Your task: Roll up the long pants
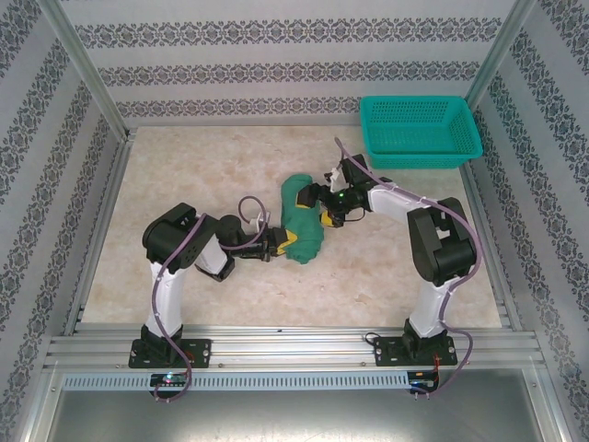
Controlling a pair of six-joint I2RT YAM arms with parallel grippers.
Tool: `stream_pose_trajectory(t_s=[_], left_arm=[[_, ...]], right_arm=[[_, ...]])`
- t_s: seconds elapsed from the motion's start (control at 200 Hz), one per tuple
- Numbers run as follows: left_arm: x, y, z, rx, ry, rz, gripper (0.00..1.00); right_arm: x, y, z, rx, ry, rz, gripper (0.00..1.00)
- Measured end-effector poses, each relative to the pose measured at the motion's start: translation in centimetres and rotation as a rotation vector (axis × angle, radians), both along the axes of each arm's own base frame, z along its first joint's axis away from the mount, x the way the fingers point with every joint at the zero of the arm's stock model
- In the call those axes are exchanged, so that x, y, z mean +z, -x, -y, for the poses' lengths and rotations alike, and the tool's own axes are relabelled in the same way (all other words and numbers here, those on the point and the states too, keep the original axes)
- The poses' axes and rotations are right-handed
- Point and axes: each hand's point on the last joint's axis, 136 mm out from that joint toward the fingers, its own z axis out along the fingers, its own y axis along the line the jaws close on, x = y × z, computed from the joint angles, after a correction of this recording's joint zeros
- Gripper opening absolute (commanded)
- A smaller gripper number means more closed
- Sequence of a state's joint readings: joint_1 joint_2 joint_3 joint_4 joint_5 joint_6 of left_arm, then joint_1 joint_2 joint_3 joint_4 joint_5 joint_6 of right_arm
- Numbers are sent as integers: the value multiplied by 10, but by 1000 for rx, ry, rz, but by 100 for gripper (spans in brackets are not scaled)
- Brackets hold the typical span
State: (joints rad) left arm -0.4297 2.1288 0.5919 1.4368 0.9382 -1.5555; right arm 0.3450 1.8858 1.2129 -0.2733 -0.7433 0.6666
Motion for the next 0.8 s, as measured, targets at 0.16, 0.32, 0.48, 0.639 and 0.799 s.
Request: stream_pose_trajectory(t_s=[0.16, 0.32, 0.48, 0.639, 0.799], left_arm=[[0, -2, 2, -4, 9, 3, 0], [-1, -3, 3, -12, 11, 4, 0], [-4, -5, 5, -25, 21, 9, 0], [-4, -9, 5, -35, 34, 25, 0], [-4, -15, 3, -38, 38, 37, 8]], right_arm=[[-15, 2, -7, 70, 115, 16, 98], [-29, 3, -12, 123, 176, 15, 95], [-36, 0, -16, 140, 179, 7, 87], [-45, -6, -23, 154, 151, 5, 17], [-45, -11, -31, 170, 112, 11, 0]])
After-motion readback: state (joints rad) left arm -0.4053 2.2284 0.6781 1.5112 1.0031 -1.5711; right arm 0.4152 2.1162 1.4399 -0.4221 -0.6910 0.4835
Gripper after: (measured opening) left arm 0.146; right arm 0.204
